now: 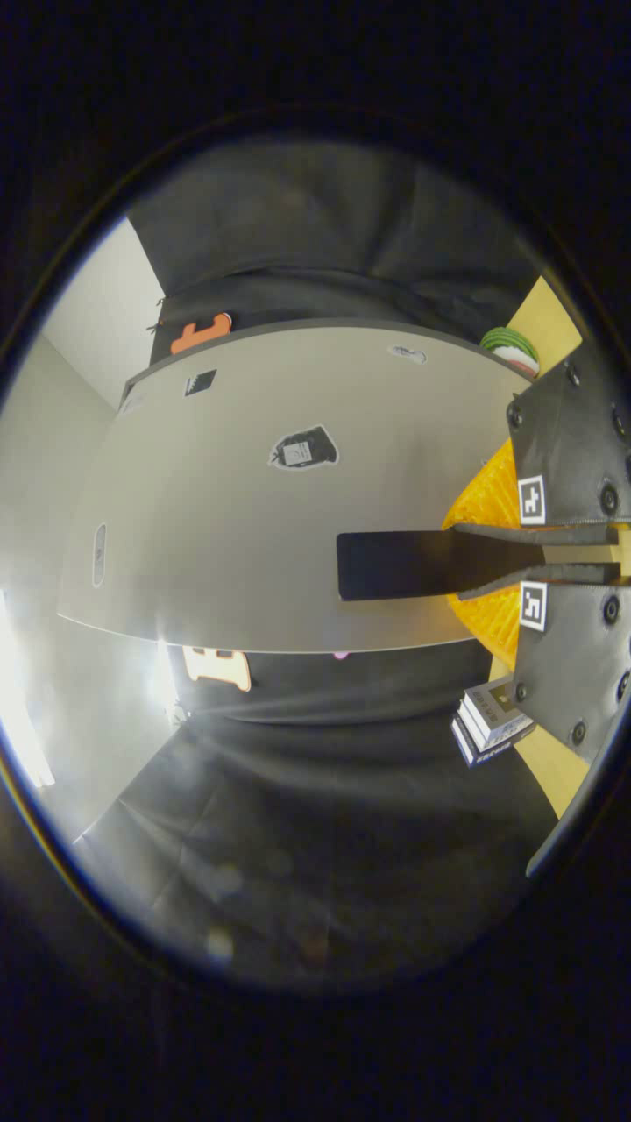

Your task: Open the shoe cabinet door, grab the shoes and put them into the shoe cabinet, then close the shoe cabinet door.

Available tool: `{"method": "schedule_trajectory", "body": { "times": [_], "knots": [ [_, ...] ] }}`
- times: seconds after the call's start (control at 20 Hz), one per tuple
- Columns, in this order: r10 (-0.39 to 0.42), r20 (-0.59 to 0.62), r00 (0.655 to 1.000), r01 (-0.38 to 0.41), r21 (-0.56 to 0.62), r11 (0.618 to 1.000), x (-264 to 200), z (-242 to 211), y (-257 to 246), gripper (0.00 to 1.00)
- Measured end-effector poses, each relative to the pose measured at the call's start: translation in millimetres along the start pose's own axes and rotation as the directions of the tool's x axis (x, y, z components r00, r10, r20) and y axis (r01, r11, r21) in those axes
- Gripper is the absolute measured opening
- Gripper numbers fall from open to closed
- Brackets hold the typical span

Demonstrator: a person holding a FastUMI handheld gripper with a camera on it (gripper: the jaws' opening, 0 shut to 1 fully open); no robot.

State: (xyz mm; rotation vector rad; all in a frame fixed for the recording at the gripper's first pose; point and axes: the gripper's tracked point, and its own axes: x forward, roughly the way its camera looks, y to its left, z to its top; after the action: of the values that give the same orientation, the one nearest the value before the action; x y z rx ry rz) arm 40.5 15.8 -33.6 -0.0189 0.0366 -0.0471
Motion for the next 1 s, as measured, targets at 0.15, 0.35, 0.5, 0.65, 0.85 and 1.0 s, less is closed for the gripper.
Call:
{"method": "schedule_trajectory", "body": {
  "times": [0.15, 0.35, 0.5, 0.65, 0.85, 1.0],
  "knots": [
    [-0.013, 0.0, 1.0, 0.013, 0.004, 1.0, -8, 0, -5, 0.09],
    [-0.036, 0.005, 0.999, 0.036, -0.005, 0.999, -27, 1, -15, 0.09],
    [-0.055, 0.008, 0.998, 0.055, -0.005, 0.998, -36, 1, -22, 0.09],
    [-0.076, 0.015, 0.997, 0.077, -0.001, 0.997, -46, 3, -31, 0.09],
    [-0.118, 0.022, 0.993, 0.118, -0.006, 0.993, -62, 3, -46, 0.09],
    [-0.158, 0.027, 0.987, 0.159, -0.003, 0.987, -76, 6, -60, 0.08]
  ]
}}
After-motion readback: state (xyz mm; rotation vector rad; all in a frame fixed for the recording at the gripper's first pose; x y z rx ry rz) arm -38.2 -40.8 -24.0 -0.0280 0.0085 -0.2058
